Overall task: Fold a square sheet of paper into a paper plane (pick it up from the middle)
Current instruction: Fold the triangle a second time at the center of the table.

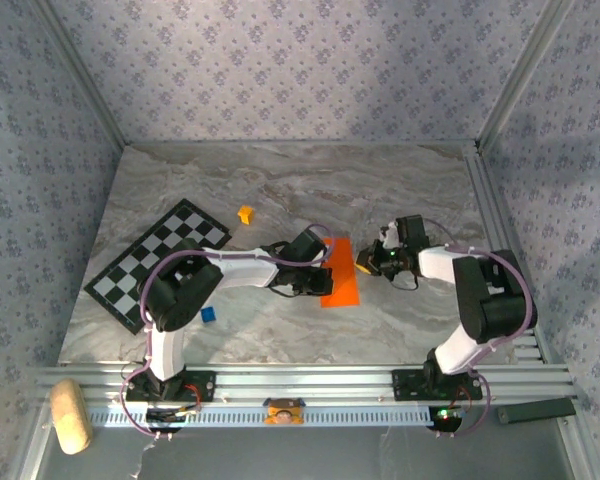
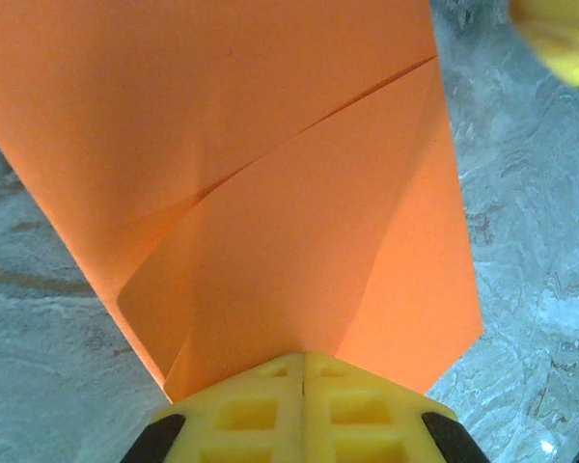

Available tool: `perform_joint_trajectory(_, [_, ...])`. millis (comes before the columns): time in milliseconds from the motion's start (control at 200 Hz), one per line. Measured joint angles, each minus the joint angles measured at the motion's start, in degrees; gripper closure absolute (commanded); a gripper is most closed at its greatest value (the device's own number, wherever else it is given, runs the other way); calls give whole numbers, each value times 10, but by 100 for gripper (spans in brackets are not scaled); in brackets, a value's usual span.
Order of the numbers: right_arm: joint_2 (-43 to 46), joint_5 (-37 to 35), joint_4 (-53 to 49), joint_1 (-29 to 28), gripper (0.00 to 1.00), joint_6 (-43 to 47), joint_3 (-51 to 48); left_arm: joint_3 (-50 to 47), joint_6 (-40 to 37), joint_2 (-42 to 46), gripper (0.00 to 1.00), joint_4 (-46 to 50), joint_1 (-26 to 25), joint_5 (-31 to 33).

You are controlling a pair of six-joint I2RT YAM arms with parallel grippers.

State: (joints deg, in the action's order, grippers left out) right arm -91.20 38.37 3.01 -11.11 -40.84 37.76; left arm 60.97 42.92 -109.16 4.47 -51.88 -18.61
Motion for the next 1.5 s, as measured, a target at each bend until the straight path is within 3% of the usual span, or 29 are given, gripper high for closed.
perform_joint_trajectory(265, [-30,15,-12,-52,100,13,16,0,-4,0,100,0,0,0])
perform_joint_trajectory(825, [-67,18,-8,-41,100,28,14,50,15,28,98,94,0,29])
perform_joint_trajectory(1164, [-65,18,6,-41,100,21,7,87,79,5,100,57,0,-26])
perform_joint_trajectory(1499, [-64,18,13,-41,100,21,3,87,93,-35,99,17,-4,-32])
